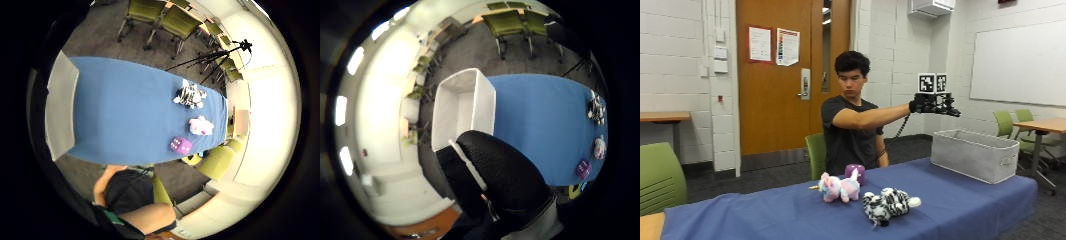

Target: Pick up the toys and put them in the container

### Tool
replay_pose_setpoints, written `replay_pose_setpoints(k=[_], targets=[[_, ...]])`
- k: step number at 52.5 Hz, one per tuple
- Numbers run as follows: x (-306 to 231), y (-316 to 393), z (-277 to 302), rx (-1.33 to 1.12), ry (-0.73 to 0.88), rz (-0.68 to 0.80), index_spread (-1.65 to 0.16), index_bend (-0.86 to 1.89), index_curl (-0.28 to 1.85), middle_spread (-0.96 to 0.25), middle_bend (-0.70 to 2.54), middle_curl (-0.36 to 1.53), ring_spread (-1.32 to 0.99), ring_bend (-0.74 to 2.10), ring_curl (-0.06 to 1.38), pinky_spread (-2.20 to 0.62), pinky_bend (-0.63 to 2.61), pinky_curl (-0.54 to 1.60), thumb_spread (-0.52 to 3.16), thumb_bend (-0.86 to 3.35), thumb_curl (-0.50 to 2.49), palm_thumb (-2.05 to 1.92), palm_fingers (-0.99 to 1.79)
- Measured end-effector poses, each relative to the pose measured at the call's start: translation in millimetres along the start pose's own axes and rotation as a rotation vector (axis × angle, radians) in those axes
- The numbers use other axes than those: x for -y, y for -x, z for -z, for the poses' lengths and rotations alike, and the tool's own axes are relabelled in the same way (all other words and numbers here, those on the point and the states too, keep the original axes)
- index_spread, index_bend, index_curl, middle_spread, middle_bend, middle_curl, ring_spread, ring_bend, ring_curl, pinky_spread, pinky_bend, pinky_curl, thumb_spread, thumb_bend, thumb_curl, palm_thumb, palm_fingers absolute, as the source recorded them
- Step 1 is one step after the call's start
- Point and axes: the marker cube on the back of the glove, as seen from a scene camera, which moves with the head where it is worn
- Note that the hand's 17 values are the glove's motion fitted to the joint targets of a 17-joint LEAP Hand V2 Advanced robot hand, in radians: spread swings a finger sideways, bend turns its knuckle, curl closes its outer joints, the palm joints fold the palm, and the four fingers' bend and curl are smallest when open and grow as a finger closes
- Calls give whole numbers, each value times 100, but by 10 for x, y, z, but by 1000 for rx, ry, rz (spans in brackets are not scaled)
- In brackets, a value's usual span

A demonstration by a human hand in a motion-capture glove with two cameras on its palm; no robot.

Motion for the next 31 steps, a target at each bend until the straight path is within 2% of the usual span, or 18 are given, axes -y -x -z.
replay_pose_setpoints(k=[5, 11, 23, 31], targets=[[-37, 30, 3, -4, -2, 5, -15, 29, 11, -6, 24, 8, -18, 17, 3, -8, 37, 12, 65, -9, 0, -14, 21], [-64, 7, 20, -16, -5, 9, -19, 28, 16, -8, 25, 13, -24, 18, 5, -10, 37, 16, 85, -10, 2, -15, 17], [-320, -84, 62, -37, -17, 31, -23, 27, 24, -10, 25, 20, -29, 19, 9, -12, 38, 22, 97, -11, 4, -17, 14], [-650, -524, 111, -62, -19, 7, -23, 25, 27, -10, 25, 24, -31, 20, 12, -12, 38, 24, 98, -12, 5, -18, 14]])
